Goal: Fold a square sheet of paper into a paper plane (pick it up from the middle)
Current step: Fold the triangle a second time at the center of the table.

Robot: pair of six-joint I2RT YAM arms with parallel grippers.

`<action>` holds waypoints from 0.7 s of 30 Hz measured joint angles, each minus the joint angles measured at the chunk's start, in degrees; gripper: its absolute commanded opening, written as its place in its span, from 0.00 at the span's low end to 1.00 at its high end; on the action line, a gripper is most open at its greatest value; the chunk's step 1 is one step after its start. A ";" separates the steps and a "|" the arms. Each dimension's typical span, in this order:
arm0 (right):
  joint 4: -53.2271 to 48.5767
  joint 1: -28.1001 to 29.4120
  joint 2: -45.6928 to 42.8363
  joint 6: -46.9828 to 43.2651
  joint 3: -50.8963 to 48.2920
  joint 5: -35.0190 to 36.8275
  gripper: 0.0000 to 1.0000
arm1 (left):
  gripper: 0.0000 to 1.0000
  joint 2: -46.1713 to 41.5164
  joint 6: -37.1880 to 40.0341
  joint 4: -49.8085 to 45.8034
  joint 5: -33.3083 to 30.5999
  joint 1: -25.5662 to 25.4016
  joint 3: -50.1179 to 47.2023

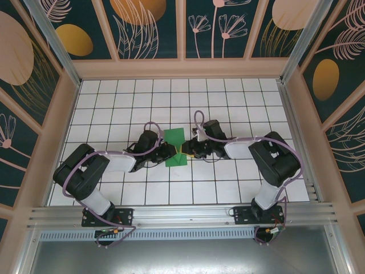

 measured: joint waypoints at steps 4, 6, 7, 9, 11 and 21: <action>-0.02 0.04 1.33 -0.04 0.31 0.00 0.31 | 0.14 0.00 0.00 0.00 0.00 0.00 0.00; 0.00 0.09 1.73 -0.17 0.44 -0.02 0.30 | 0.14 0.00 0.00 0.00 0.00 0.00 0.00; 0.02 0.13 1.88 -0.13 0.52 -0.09 0.29 | 0.14 0.00 0.00 0.00 0.00 0.00 0.00; 0.02 0.26 2.32 -0.13 0.81 -0.24 0.27 | 0.14 0.00 0.00 0.00 0.00 0.00 0.00; 0.02 0.31 2.62 -0.13 1.11 -0.44 0.25 | 0.14 0.00 0.00 0.00 0.00 0.00 0.00; 0.15 0.35 3.85 -0.17 2.54 -1.29 0.04 | 0.14 0.00 0.00 0.00 0.00 0.00 0.00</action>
